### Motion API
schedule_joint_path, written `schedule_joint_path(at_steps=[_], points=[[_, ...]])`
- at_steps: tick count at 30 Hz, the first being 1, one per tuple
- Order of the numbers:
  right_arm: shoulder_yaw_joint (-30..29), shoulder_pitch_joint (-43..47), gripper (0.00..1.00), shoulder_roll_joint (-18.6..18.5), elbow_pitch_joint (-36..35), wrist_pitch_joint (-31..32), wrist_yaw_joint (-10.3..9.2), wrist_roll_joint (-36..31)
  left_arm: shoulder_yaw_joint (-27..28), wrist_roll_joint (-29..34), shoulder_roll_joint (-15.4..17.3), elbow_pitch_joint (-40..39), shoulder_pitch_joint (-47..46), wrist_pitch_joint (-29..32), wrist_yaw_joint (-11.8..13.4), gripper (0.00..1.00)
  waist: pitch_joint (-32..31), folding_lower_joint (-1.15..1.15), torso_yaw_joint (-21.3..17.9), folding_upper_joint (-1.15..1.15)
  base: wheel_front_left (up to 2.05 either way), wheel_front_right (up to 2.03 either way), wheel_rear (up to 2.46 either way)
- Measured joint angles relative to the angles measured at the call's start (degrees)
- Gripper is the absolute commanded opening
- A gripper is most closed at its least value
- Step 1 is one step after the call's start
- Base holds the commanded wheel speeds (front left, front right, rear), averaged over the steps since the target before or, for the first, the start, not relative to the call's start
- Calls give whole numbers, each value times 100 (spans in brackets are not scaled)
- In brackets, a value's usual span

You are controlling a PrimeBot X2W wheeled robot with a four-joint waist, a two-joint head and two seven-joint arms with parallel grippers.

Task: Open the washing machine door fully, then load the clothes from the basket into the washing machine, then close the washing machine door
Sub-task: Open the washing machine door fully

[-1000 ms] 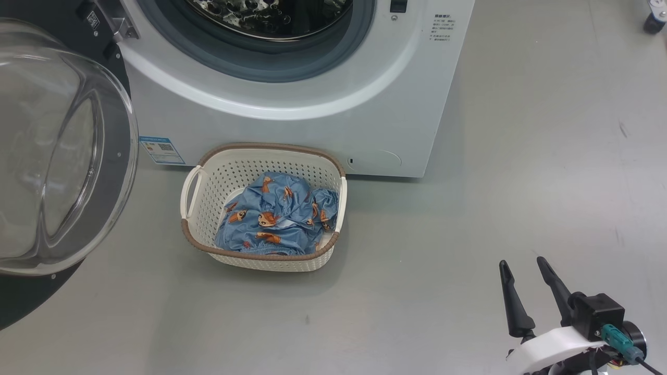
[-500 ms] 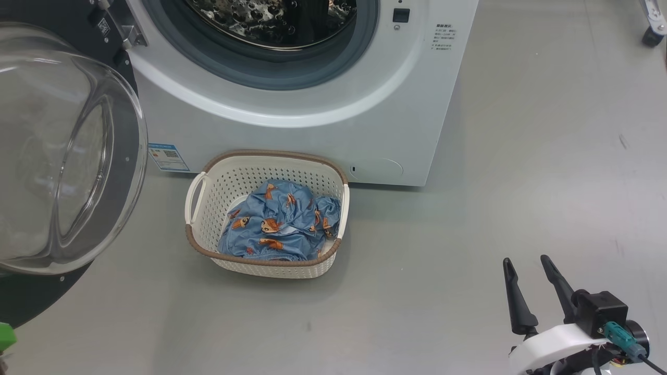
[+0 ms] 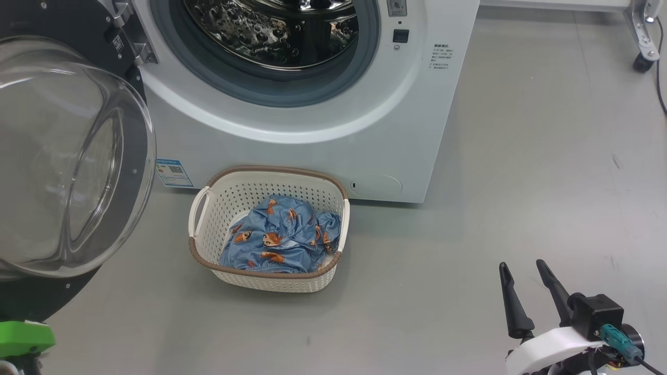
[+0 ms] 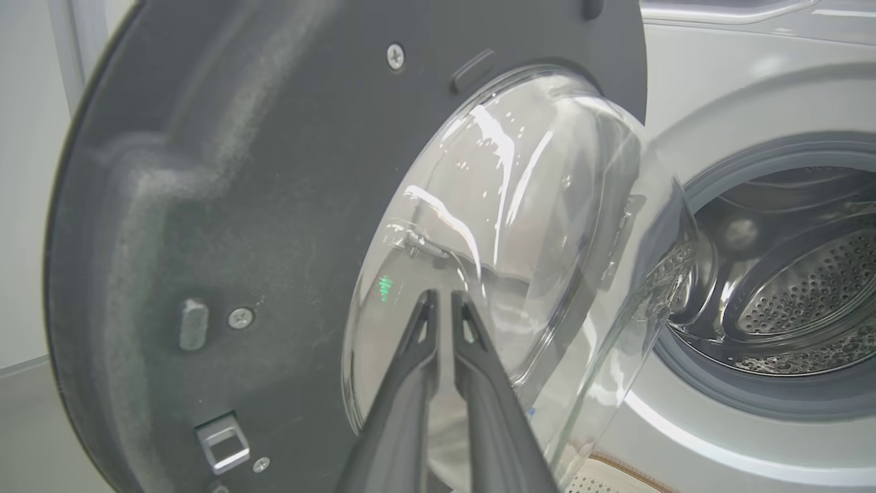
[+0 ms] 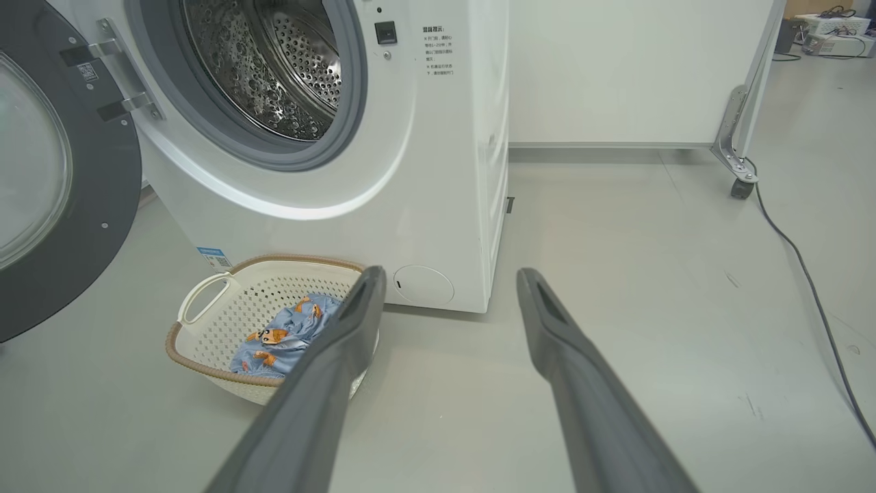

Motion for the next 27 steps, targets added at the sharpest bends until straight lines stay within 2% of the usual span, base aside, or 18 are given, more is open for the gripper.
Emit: schedule_joint_path(at_steps=[1,16,27], points=[[0,1,100,7,0,0,18,1,-4,9,-34,-53,31,0,-4,100,-22,0,-6,0,0,0,0],[74,113,100,32,27,0,65,18,-289,457,-396,-677,817,0,-209,100,-342,0,-255,0,0,0,0],[201,115,100,37,-77,0,73,-34,-748,727,-427,-1040,1347,0,-303,100,-514,0,-610,0,0,0,0]])
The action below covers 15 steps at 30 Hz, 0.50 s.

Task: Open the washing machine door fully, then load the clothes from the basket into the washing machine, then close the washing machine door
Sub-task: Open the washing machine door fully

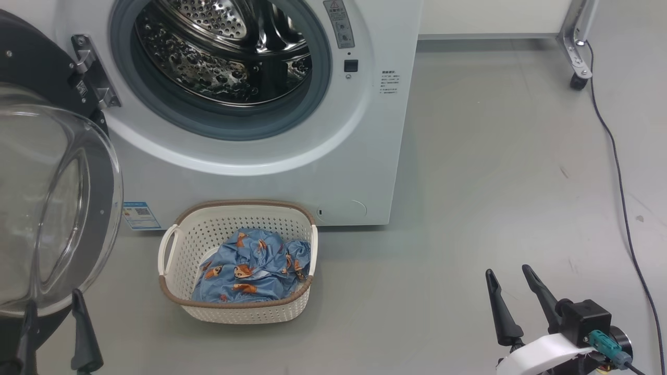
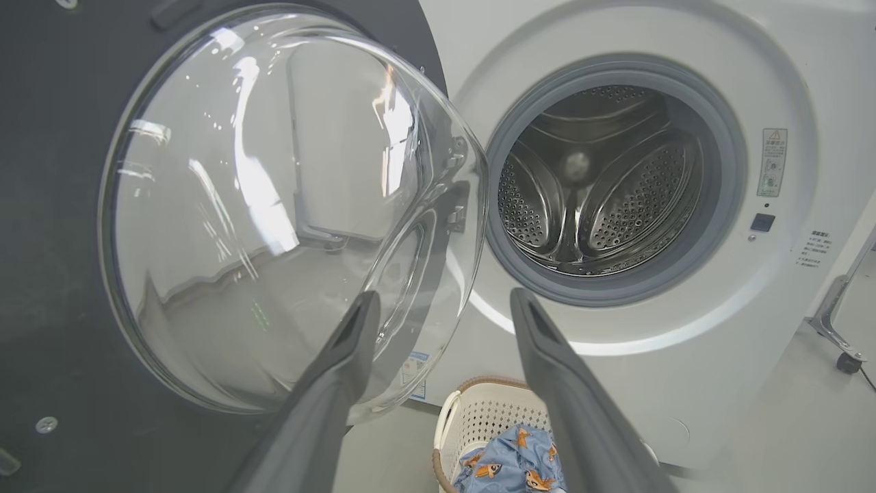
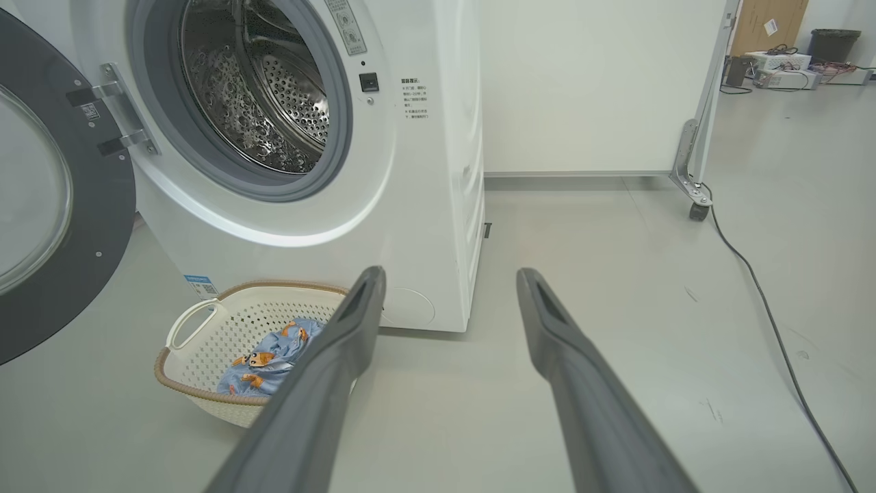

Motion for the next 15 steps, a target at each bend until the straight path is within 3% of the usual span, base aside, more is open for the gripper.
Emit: schedule_joint_path(at_steps=[15], points=[[-47,8,100,2,-331,0,-2,-112,-454,250,9,-248,394,0,-31,100,-140,0,-547,0,0,0,0]])
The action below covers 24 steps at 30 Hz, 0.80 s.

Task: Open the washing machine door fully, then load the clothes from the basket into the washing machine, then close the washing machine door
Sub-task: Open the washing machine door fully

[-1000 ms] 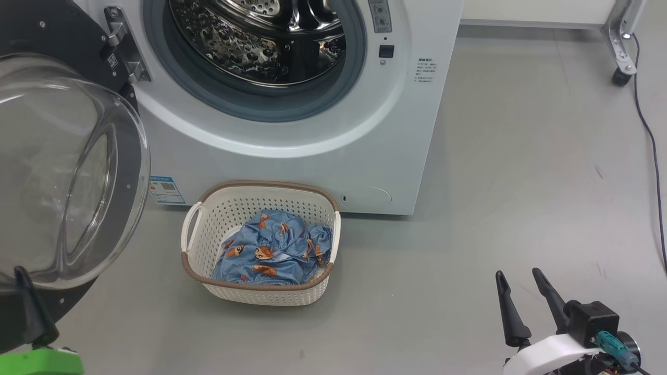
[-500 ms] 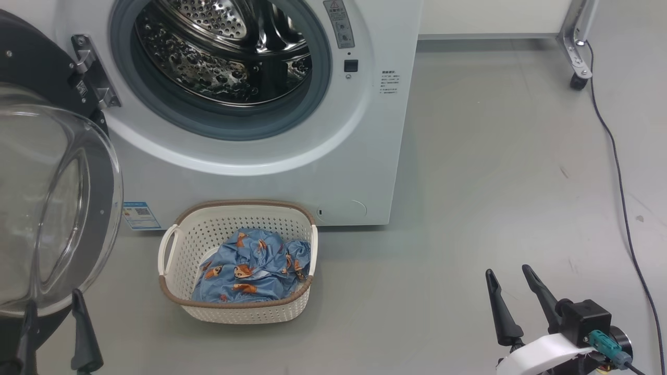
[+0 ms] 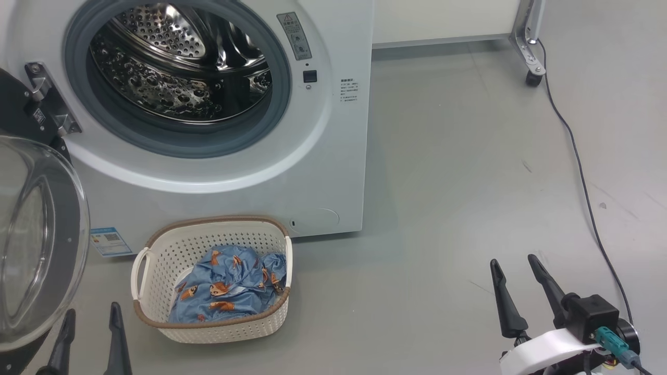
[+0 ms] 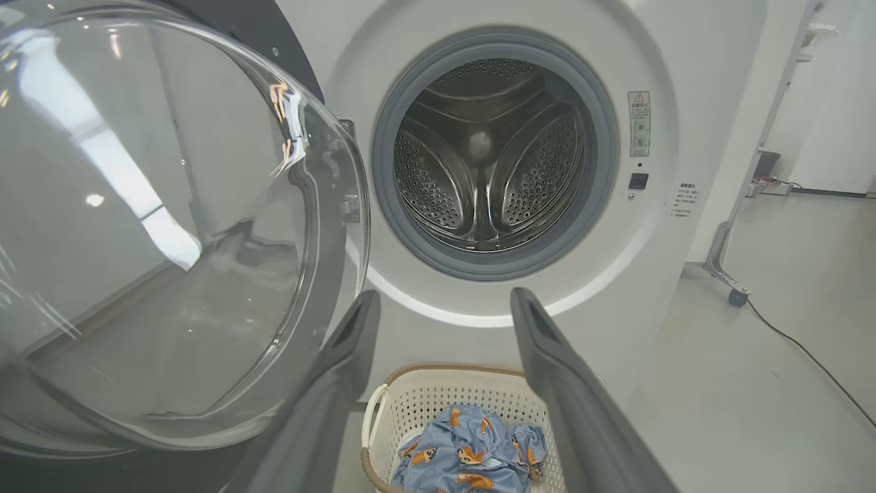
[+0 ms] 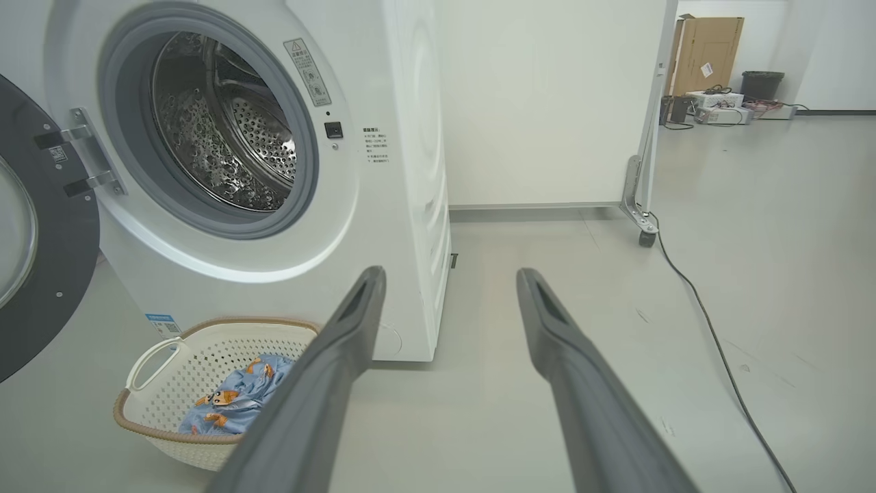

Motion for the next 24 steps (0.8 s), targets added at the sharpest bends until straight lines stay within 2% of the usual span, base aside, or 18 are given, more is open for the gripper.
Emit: schedule_joint_path(at_steps=[24], points=[[-98,214,100,1,-160,0,-34,-51,-145,36,3,-19,160,1,-25,100,-20,0,-7,0,0,0,0]])
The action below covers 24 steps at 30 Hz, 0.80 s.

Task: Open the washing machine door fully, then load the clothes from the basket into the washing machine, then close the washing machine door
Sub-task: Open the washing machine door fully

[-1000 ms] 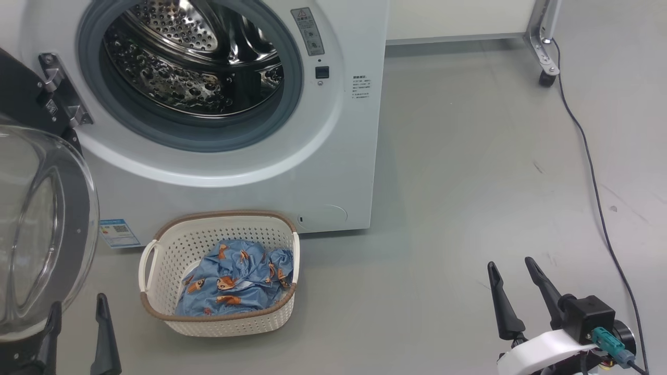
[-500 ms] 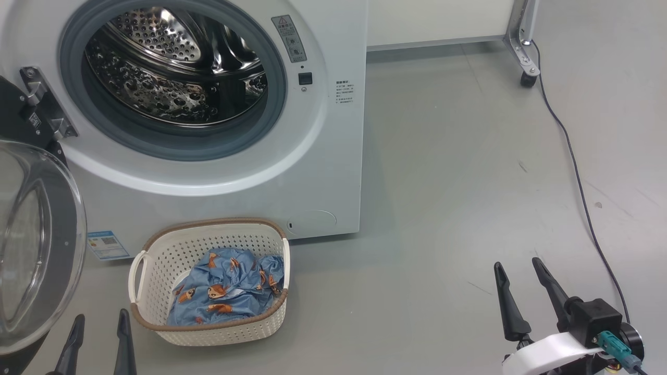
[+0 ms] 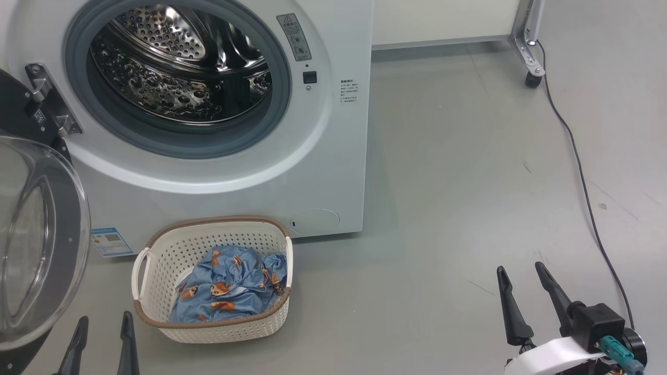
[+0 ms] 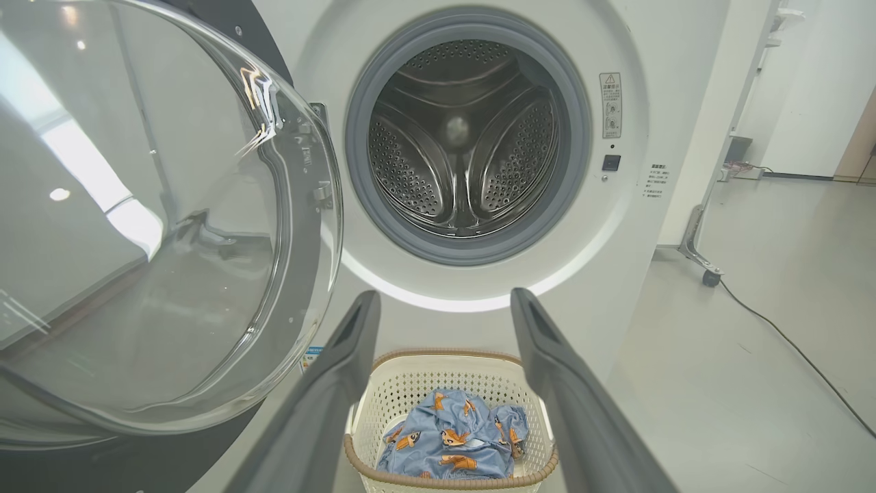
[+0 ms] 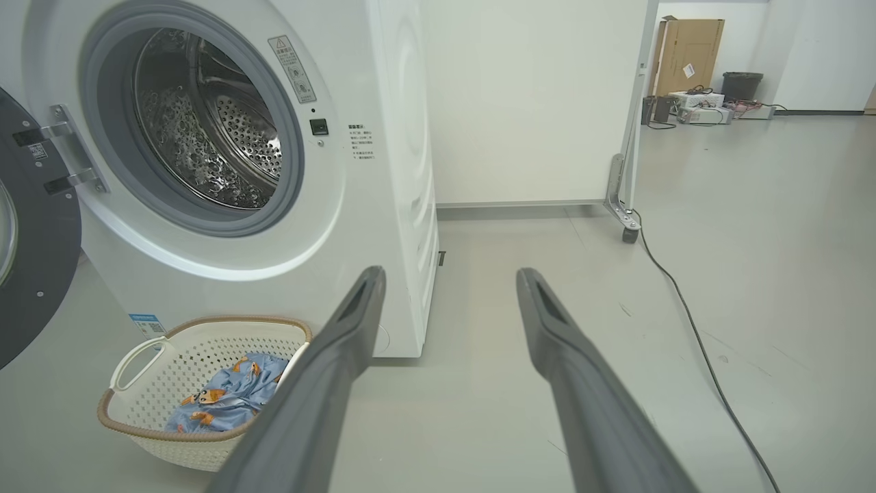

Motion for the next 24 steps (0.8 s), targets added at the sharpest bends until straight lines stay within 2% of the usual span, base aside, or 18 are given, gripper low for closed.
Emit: schedule_joint_path(at_steps=[24], points=[[14,4,100,11,-29,0,-19,0,-91,-119,69,-34,-1,0,0,100,81,0,115,0,0,0,0]])
